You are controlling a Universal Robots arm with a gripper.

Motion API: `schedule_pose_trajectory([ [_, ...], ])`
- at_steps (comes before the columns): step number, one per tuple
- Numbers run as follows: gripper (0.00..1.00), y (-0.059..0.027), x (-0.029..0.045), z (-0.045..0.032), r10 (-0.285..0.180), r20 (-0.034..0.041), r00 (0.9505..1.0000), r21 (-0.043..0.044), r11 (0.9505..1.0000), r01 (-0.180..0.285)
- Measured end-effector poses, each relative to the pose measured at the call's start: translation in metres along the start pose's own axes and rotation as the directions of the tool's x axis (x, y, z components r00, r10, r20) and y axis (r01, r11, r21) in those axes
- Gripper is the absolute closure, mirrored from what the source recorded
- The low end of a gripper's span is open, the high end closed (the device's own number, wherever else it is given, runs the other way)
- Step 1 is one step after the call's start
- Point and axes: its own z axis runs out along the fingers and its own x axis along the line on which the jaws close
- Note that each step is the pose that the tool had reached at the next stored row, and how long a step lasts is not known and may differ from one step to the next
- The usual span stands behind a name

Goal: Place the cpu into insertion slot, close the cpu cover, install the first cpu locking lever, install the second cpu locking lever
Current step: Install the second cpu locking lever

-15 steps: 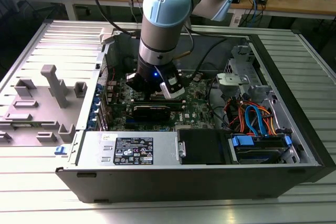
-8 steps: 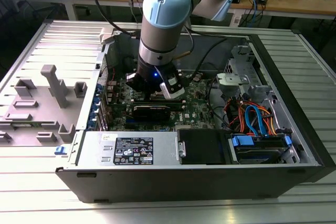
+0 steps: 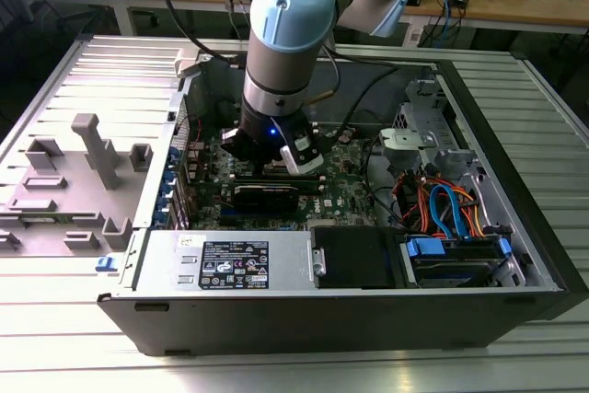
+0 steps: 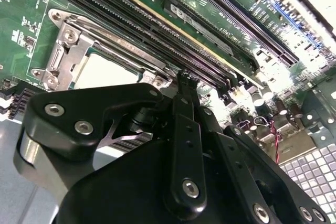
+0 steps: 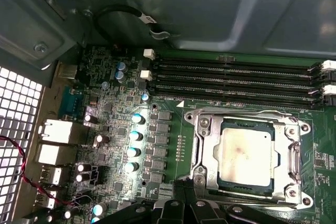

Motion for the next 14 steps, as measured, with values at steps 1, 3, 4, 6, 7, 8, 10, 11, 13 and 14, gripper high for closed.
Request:
schedule_pose_trajectory([
  [1,0.89,0.0,0.0001,0.0001,0.0,0.0001,1.0,-0.0014,1.0,0.0],
  [3,0.89,0.0,0.0008,0.0002,-0.001,0.0005,1.0,-0.0053,1.0,0.001],
  [4,0.89,0.0,0.0011,0.0002,-0.001,0.0007,1.0,-0.0078,1.0,0.001],
  [6,0.89,0.0001,0.0013,0.0004,-0.002,0.0014,1.0,-0.0138,0.9999,0.002],
  [7,0.89,0.0001,0.0013,0.0006,-0.002,0.0016,1.0,-0.0157,0.9999,0.002],
  [8,0.89,0.0,0.0013,0.001,-0.002,0.0019,1.0,-0.0173,0.9998,0.002],
  [10,0.89,-0.0002,0.0011,0.0018,-0.002,0.0018,1.0,-0.0182,0.9998,0.002],
  [11,0.89,-0.0004,0.0011,0.0024,-0.002,0.0015,1.0,-0.018,0.9998,0.002],
  [13,0.89,-0.0006,0.001,0.0035,-0.002,0.0018,1.0,-0.019,0.9998,0.002],
  [14,0.89,-0.0006,0.001,0.0039,-0.002,0.0019,1.0,-0.0198,0.9998,0.002],
])
